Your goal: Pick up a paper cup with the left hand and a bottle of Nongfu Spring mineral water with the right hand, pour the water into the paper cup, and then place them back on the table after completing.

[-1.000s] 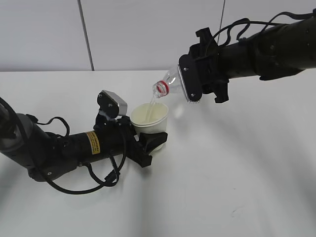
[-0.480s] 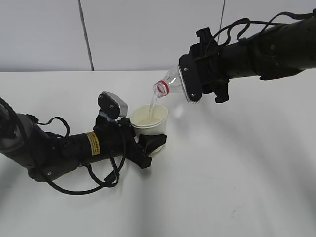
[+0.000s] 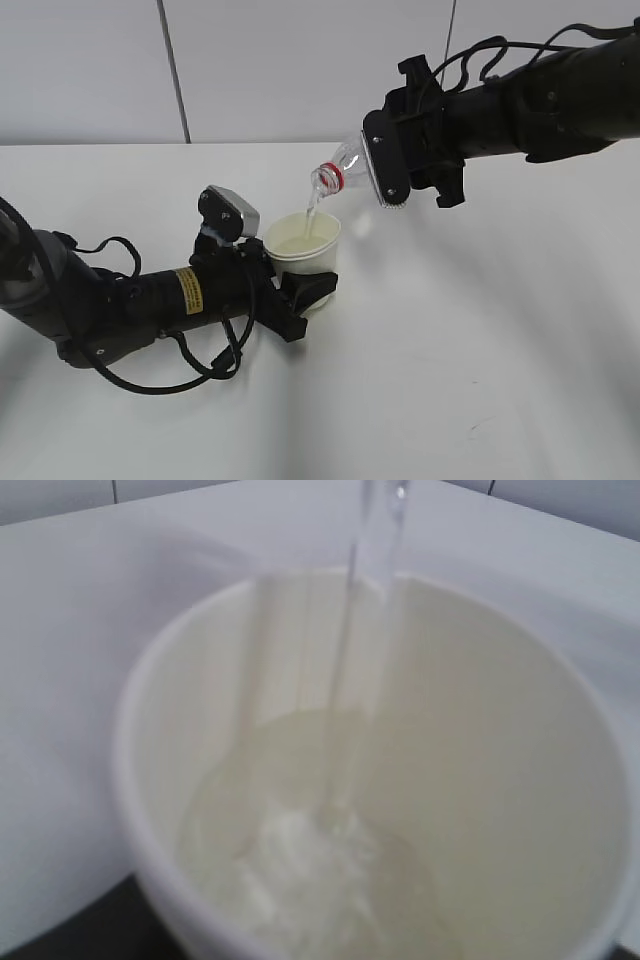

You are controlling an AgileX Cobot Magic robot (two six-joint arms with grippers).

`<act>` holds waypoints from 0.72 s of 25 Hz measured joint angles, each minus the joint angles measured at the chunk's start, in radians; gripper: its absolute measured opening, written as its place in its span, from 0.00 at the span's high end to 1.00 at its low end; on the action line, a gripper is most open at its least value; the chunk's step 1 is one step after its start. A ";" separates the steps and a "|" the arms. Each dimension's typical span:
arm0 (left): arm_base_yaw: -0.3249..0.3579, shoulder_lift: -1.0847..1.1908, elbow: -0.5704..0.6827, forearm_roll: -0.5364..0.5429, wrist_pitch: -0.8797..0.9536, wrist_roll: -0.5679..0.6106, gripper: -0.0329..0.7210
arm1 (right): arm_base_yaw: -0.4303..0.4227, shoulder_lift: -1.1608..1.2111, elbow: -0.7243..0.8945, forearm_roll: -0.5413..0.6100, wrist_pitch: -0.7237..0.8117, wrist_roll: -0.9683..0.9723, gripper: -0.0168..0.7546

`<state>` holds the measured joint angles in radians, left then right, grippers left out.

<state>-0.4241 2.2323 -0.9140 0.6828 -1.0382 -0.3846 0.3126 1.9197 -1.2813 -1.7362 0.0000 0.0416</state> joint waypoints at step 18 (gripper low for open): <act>0.000 0.000 0.000 -0.033 0.001 0.000 0.45 | 0.000 -0.002 0.000 0.000 -0.019 0.141 0.37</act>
<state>-0.4241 2.2323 -0.9140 0.6499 -1.0374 -0.3846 0.3126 1.9175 -1.2818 -1.7362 -0.0186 0.1822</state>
